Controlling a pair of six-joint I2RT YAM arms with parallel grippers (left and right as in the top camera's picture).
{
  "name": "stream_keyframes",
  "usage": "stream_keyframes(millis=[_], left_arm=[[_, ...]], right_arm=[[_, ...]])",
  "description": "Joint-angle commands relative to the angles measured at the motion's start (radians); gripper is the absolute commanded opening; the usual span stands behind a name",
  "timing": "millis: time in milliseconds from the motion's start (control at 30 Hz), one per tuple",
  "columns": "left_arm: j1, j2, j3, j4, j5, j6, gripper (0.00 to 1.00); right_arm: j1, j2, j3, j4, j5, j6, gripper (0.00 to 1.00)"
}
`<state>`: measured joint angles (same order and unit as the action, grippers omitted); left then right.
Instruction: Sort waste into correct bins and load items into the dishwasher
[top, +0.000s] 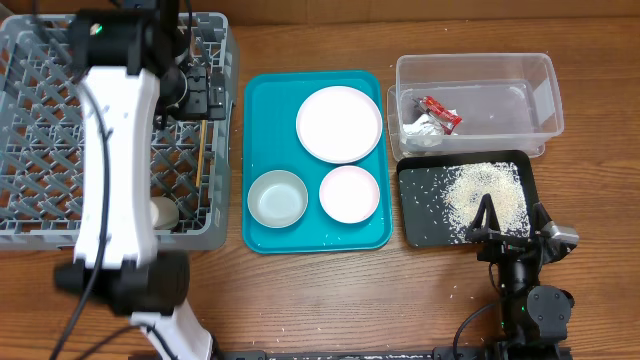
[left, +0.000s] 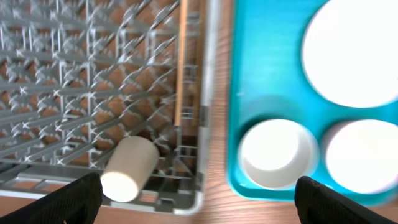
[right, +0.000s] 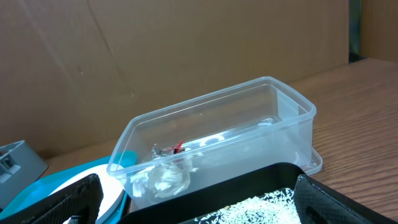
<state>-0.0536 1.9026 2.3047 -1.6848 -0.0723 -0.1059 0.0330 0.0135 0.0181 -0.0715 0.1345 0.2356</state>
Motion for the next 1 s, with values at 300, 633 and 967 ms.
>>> stream_keyframes(millis=[300,633,967], left_arm=[[-0.469,-0.215,-0.528,0.207,-0.22,-0.369,1.0],[-0.568,-0.071,-0.644,0.507,-0.162,-0.453,0.91],[-0.567,0.171,-0.644,0.565,-0.039,-0.354,0.54]], right_arm=[[-0.005,-0.011,-0.01,0.005,-0.002,0.0,1.0],[-0.005,-0.011,-0.01,0.005,-0.001,0.0,1.0],[-0.005,-0.011,-0.01,0.005,-0.001,0.0,1.0]])
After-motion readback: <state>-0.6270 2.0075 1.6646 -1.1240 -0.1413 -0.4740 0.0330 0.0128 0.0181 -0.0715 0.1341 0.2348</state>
